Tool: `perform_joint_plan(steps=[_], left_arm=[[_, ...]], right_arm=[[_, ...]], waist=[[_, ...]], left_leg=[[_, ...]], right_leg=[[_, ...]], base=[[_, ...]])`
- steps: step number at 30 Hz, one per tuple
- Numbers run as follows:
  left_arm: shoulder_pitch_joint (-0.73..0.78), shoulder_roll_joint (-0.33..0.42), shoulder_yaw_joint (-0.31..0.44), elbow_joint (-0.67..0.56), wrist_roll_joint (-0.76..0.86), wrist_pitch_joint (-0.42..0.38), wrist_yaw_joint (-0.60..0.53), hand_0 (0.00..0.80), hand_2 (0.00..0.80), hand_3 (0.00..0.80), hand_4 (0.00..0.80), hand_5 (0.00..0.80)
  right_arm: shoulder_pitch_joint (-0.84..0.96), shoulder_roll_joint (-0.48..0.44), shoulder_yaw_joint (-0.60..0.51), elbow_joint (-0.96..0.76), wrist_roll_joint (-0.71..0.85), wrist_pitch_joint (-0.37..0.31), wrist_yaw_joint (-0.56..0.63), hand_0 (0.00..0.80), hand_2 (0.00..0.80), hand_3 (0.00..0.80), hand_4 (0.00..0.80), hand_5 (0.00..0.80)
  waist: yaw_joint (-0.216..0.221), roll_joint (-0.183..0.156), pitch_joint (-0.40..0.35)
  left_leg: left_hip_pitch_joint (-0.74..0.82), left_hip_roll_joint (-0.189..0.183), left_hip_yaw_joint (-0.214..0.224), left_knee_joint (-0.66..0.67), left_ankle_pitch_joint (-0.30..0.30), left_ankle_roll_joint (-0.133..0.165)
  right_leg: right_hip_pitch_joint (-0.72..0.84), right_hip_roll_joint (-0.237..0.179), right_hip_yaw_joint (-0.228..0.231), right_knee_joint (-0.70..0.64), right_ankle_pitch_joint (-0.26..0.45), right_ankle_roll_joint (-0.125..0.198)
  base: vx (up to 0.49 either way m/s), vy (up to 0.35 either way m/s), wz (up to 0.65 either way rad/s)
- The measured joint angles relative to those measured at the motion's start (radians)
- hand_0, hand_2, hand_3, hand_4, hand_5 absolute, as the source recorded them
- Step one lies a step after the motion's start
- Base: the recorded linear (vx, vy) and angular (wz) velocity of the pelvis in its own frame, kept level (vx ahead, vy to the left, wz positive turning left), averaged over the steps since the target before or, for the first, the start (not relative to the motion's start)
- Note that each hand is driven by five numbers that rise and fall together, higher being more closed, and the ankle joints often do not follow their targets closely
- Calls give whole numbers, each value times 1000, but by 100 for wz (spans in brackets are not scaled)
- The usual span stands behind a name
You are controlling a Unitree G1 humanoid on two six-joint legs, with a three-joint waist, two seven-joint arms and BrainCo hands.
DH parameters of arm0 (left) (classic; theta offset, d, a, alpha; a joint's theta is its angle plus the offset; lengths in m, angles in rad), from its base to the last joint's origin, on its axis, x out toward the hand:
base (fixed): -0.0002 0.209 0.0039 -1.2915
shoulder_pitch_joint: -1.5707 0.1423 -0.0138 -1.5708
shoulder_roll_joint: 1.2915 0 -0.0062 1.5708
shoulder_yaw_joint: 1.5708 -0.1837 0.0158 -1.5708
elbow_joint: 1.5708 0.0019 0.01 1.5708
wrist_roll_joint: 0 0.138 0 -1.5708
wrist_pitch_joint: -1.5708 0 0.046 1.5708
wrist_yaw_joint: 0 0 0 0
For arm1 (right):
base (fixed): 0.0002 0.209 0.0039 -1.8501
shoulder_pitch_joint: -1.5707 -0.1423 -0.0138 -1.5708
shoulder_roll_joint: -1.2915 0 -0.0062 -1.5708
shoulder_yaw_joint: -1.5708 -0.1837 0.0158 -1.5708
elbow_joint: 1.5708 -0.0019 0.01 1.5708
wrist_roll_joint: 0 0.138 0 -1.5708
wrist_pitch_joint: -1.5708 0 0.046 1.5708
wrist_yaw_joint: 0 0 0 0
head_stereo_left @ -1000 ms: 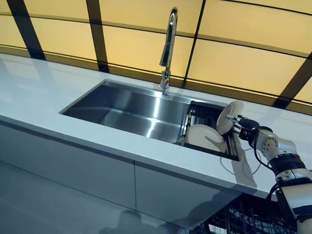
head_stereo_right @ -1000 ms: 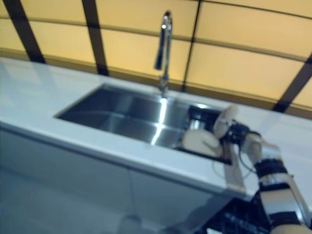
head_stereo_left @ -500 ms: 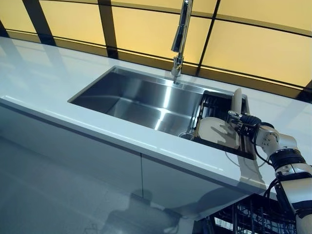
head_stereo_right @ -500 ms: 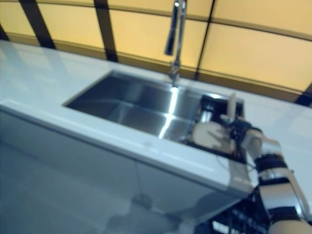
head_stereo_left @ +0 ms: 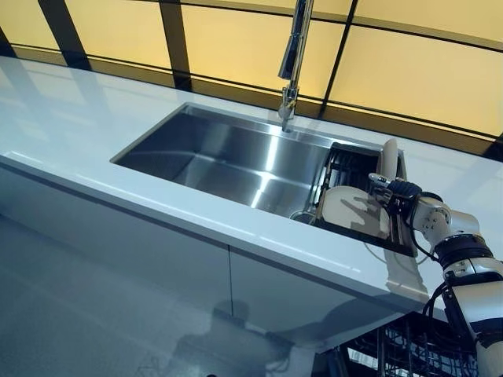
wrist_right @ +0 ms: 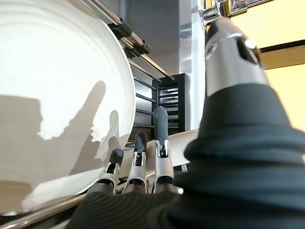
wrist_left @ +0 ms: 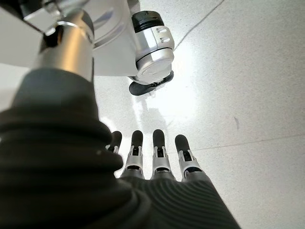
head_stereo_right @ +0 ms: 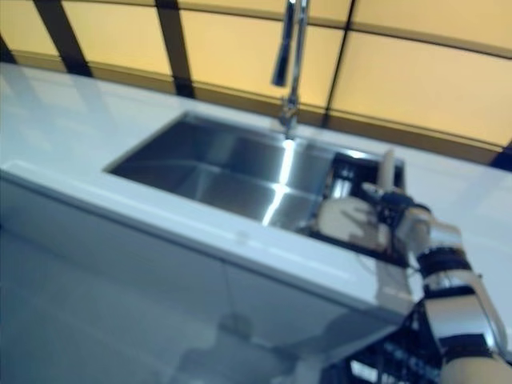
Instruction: Take plates into dishwasher
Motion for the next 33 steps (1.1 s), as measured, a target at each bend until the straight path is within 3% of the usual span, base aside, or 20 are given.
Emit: perform_joint_plan(steps=[4, 6, 7, 9, 11, 27, 33], left_arm=[[0, -1, -1, -2, -5, 0, 1, 0, 0, 0, 0, 0], [0, -1, -1, -4, -6, -1, 1, 0, 0, 0, 0, 0], [0, -1, -1, -5, -6, -2, 1, 0, 0, 0, 0, 0], [-1, -2, -1, -11, -6, -2, 2, 0, 0, 0, 0, 0], [-1, -1, -1, -14, -6, -2, 3, 0, 0, 0, 0, 0], [-16, 1, -1, -15, -7, -3, 4, 0, 0, 0, 0, 0], [-16, 1, -1, -16, -7, -2, 6, 0, 0, 0, 0, 0]], right_arm=[[-4, 0, 2, 0, 0, 0, -7, 0, 0, 0, 0, 0], [-15, 0, 16, 0, 0, 0, -18, 333, 333, 333, 333, 333], [-19, 0, 19, 0, 0, -1, -19, 402, 402, 402, 402, 402], [-20, 0, 21, 0, 0, -1, -26, 725, 725, 725, 725, 725], [-21, 0, 29, 0, 0, -1, -35, 800, 800, 800, 800, 800], [-40, -1, 35, -1, 0, -5, -37, 800, 800, 800, 800, 800], [-39, -1, 35, -32, -19, -49, -36, 800, 800, 800, 800, 800]], waist=[[1, 2, 16], [1, 2, 17], [0, 2, 19], [1, 4, 31], [1, 4, 35], [-1, 3, 58], [-4, 3, 58]], left_leg=[[-3, 0, 0, 1, 0, 0], [-16, 0, 0, 4, 0, 0], [-21, 0, 0, 5, 0, 0], [-21, 0, 0, 6, 0, 0], [-25, 0, 0, 6, 0, 0], [-34, -1, 1, 8, 0, 0], [-32, -3, 1, 6, 1, 1]], right_leg=[[-2, 0, -1, 0, 0, 0], [-14, 0, -1, 0, 1, 0], [-18, 0, -1, 0, 2, 0], [-18, 0, -1, 0, 2, -1], [-22, 0, -3, 0, 2, -1], [-28, -1, -3, 0, 3, -1], [-27, -3, -2, 0, 4, 0]], base=[[-18, 1, 0], [-19, 2, 0], [0, 0, 0], [-16, 1, 0], [-45, 4, 1], [-10, 12, 0], [-28, 39, 0]])
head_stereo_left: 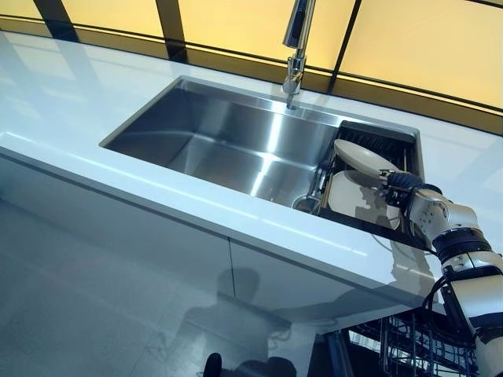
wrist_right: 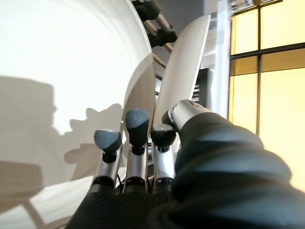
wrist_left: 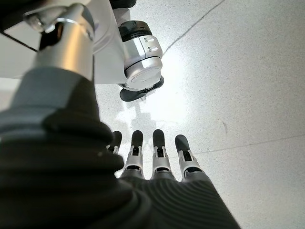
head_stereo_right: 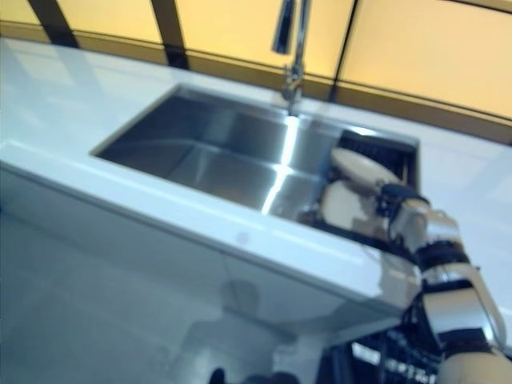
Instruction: Take plates into dishwasher
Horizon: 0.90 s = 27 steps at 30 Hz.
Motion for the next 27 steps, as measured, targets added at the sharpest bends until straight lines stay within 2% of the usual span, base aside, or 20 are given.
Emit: perform_joint_plan(steps=[8, 13, 17, 20, 22, 24, 27], left_arm=[[1, 3, 0, -6, 0, 2, 0, 0, 0, 0, 0, 0], [22, 11, 2, -7, 0, 4, 0, 0, 0, 0, 0, 0], [52, 26, 5, -8, 1, 7, -6, 0, 0, 0, 0, 0], [73, 28, 5, -7, 2, 13, -8, 0, 0, 0, 0, 0], [82, 26, 5, -6, 2, 22, -8, 0, 0, 0, 0, 0], [93, 27, 6, -6, 3, 30, -8, 0, 0, 0, 0, 0], [102, 26, 14, -4, 4, 33, -13, 0, 0, 0, 0, 0]], right_arm=[[45, 0, -4, -173, -19, -39, 25, 800, 800, 800, 800, 800], [147, 4, -5, -315, -29, -39, 69, 800, 800, 800, 800, 800], [258, 14, -14, -404, -29, -39, 94, 800, 800, 800, 800, 800], [302, 26, -17, -438, -29, -39, 102, 800, 800, 800, 800, 800], [351, 36, -36, -474, -30, -39, 110, 800, 800, 800, 800, 800], [380, 46, -42, -498, -30, -40, 116, 800, 800, 800, 800, 800], [406, 48, -46, -534, -31, -41, 128, 800, 800, 800, 800, 800]], waist=[[-6, -4, -2], [-28, -19, -14], [-64, -45, -53], [-83, -51, -86], [-87, -53, -105], [-110, -57, -127], [-119, -60, -145]], left_leg=[[35, -4, 12, -17, 2, 4], [68, -7, 35, -36, 5, 8], [86, -9, 56, -50, 7, 10], [88, -10, 62, -57, 8, 12], [100, -10, 82, -68, 9, 14], [101, -12, 83, -73, 10, 15], [104, -13, 87, -73, 10, 16]], right_leg=[[21, -5, 9, 0, 2, 2], [32, -8, 28, 0, 3, 4], [31, -10, 45, 0, 5, 8], [27, -12, 52, 0, 6, 10], [28, -12, 68, 0, 8, 11], [27, -14, 69, 0, 9, 13], [26, -15, 77, 0, 11, 14]], base=[[-41, 53, -3], [-71, 45, -10], [-78, 29, -14], [-92, 25, -10], [-99, 27, -19], [-90, 26, -4], [-86, 30, -4]])
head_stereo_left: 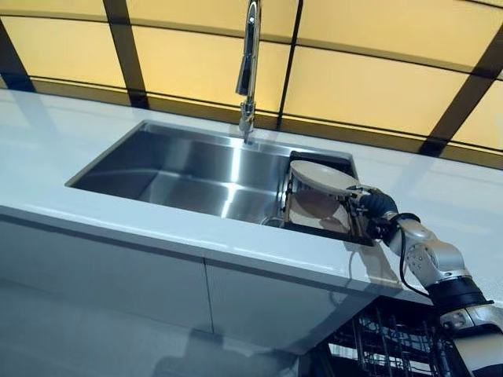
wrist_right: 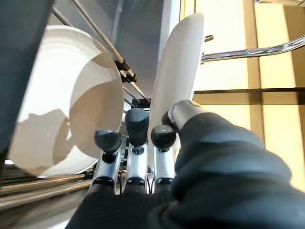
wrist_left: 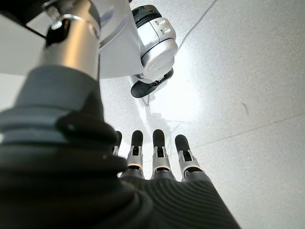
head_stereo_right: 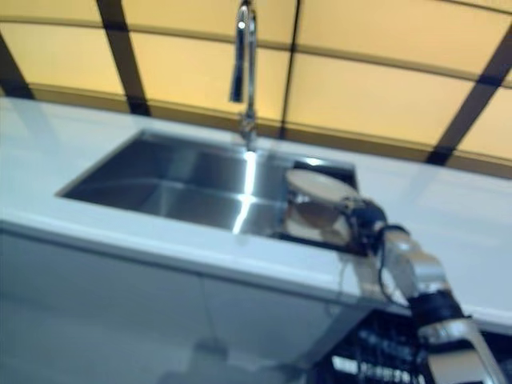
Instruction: Take plates into dishwasher
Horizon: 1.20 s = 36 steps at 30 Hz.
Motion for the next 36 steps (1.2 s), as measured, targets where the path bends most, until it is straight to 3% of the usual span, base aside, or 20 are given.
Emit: perform_joint_plan(steps=[6, 11, 21, 29, 36], left_arm=[[12, -4, 8, 8, 4, 0, -1, 0, 0, 0, 0, 0], [20, -6, 11, 12, 15, 0, -4, 0, 0, 0, 0, 0], [43, -17, 39, 34, 17, 0, -8, 0, 0, 0, 0, 0], [43, -36, 60, 43, 17, -5, -4, 0, 0, 0, 0, 0], [52, -48, 91, 58, 16, -9, -1, 0, 0, 0, 0, 0]], right_arm=[[38, 2, -5, -78, -56, -42, 1, 800, 800, 800, 800, 800], [166, 6, -65, -255, -143, -136, -1, 800, 800, 800, 800, 800], [292, 39, -124, -391, -156, -221, -14, 800, 800, 800, 800, 800], [429, 39, -233, -421, -140, -240, -13, 800, 800, 800, 800, 800], [532, 41, -308, -461, -111, -258, 1, 800, 800, 800, 800, 800]], waist=[[-14, -1, -22], [-22, -3, -36], [-74, -4, -60], [-79, 3, -82], [-129, 4, -92]], left_leg=[[6, -1, 4, 0, 1, 1], [15, -3, 22, -3, 1, 2], [15, -6, 46, -6, 0, 8], [16, -7, 53, -6, 0, 8], [16, -7, 78, -7, -3, 8]], right_leg=[[-2, -1, 4, 0, 3, 1], [-4, -4, 21, 0, 7, 2], [-20, -8, 47, 9, 10, 6], [-28, -7, 57, 10, 11, 8], [-42, -7, 82, 10, 12, 13]], base=[[-72, 33, -2], [-66, 33, -10], [-47, 29, -6], [-26, 5, -3], [-25, 7, -10]])
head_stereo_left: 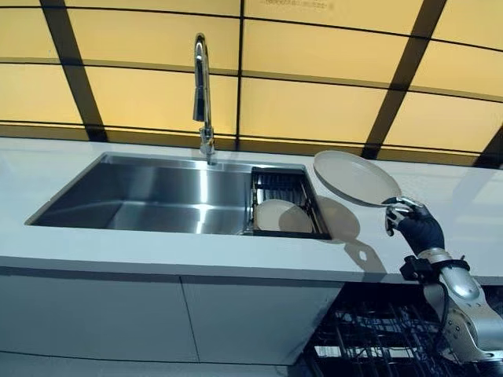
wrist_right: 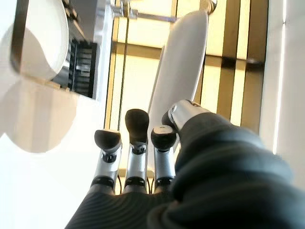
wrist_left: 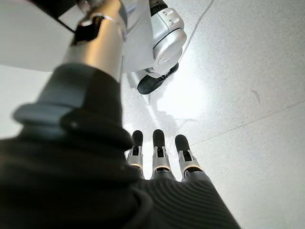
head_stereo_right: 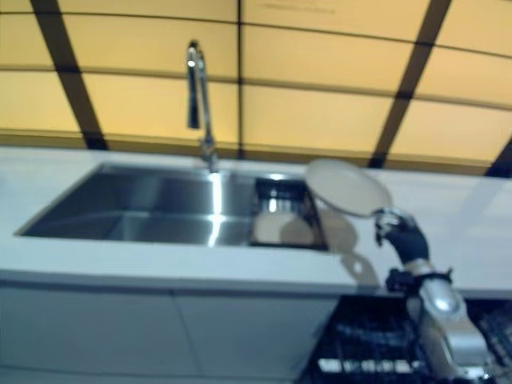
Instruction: Take plates into dishwasher
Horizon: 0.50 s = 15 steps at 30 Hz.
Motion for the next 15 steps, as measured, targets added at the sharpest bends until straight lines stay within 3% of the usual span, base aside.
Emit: perform_joint_plan(steps=[6, 9, 15], left_arm=[[-15, -6, 35, 4, -1, -20, 29, 0, 0, 0, 0, 0], [-22, -6, 36, 7, -2, -23, 37, 0, 0, 0, 0, 0], [-41, -8, 35, 7, -4, -24, 41, 0, 0, 0, 0, 0]], right_arm=[[55, 73, -50, -26, 141, -2, 16, 800, 800, 800, 800, 800], [81, 152, -59, -43, 259, 2, 23, 800, 800, 800, 800, 800], [120, 201, -83, -45, 410, 13, 34, 800, 800, 800, 800, 800]], waist=[[-31, -3, -20], [-51, -3, -20], [-58, -2, -28]], left_leg=[[2, -3, 25, 0, -1, 1], [11, -4, 41, 0, -7, 9], [17, -6, 68, 0, -11, 12]], right_leg=[[-20, 0, 25, 8, 4, 2], [-23, -1, 43, 12, 7, 3], [-41, -6, 69, 18, 9, 8]], base=[[-43, 7, -13], [-37, 6, -15], [-25, -10, -14]])
